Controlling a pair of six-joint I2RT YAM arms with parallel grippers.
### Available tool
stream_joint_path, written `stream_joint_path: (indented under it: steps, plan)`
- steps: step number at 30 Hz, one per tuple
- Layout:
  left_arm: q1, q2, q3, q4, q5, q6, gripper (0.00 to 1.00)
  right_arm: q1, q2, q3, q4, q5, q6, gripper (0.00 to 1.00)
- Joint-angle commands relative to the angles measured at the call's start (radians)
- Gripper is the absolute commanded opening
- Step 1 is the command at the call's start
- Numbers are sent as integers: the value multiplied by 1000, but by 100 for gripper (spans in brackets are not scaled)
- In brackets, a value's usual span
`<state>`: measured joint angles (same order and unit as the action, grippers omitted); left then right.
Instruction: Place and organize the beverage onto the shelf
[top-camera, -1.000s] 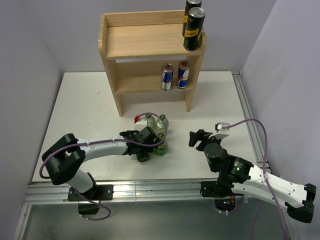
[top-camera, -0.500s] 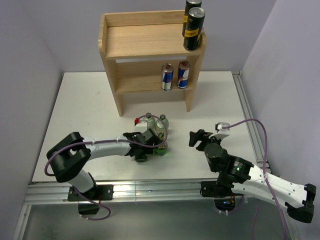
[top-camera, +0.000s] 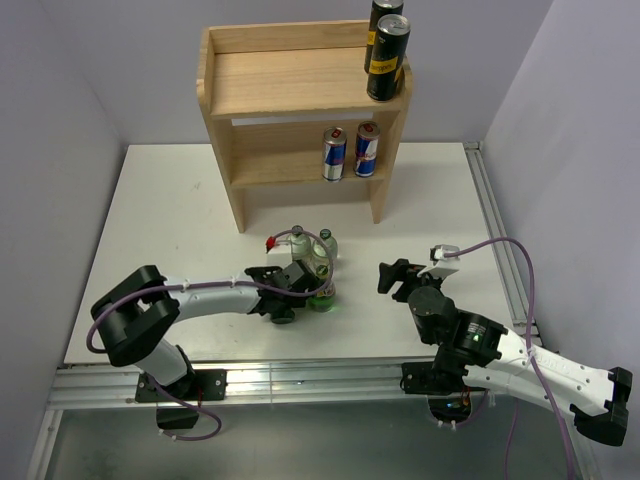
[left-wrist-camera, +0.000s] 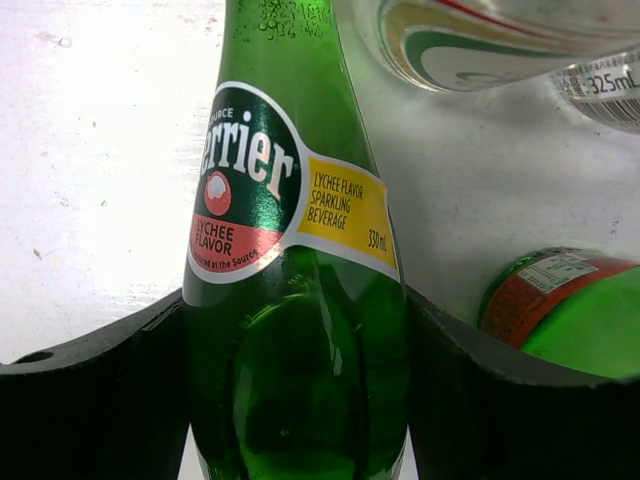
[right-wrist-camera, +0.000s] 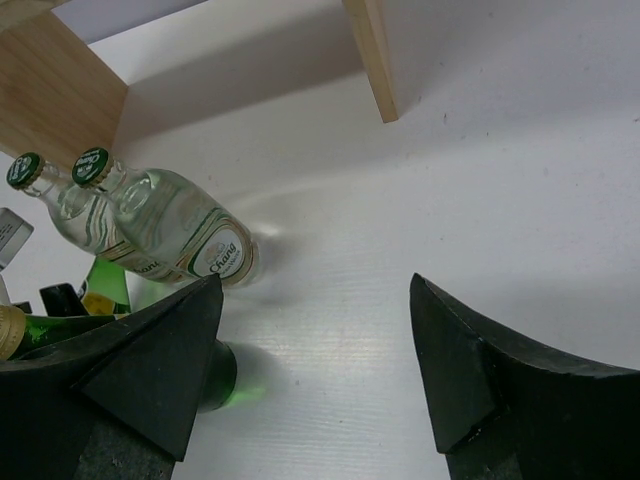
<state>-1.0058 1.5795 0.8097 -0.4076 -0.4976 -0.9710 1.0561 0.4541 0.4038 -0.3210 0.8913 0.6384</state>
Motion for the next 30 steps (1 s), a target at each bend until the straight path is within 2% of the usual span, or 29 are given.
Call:
stream_joint_path:
  steps: [1,7,13,19,22,23,24,25,26,27,30]
  plan:
    - [-31,10,-44,-112,39,-121,0,5,4,-2,39,29,0,82]
    - [-63,-185,12,-338,-125,-204,0,4,11,1,37,28,-2,82]
    - [-65,-357,52,-450,-284,-241,0,4,9,0,42,28,-3,82]
    - [-65,-421,157,-448,-519,-200,0,4,21,0,45,26,-8,82]
    - [-65,-431,219,-370,-674,-123,0,4,31,3,48,28,-9,82]
    - [-65,-440,236,-296,-717,-92,0,5,35,3,48,28,-13,82]
    - [-65,-446,255,-221,-746,52,0,4,35,4,48,29,-9,82]
    - [-65,-455,259,-142,-806,136,0,4,37,4,49,28,-11,82]
    - [-66,-485,243,111,-820,228,0,4,37,4,51,26,-11,82]
    - [-68,-509,214,288,-817,525,0,4,38,3,51,28,-13,82]
    - [-67,-598,108,922,-632,1011,0,4,40,3,54,29,-16,82]
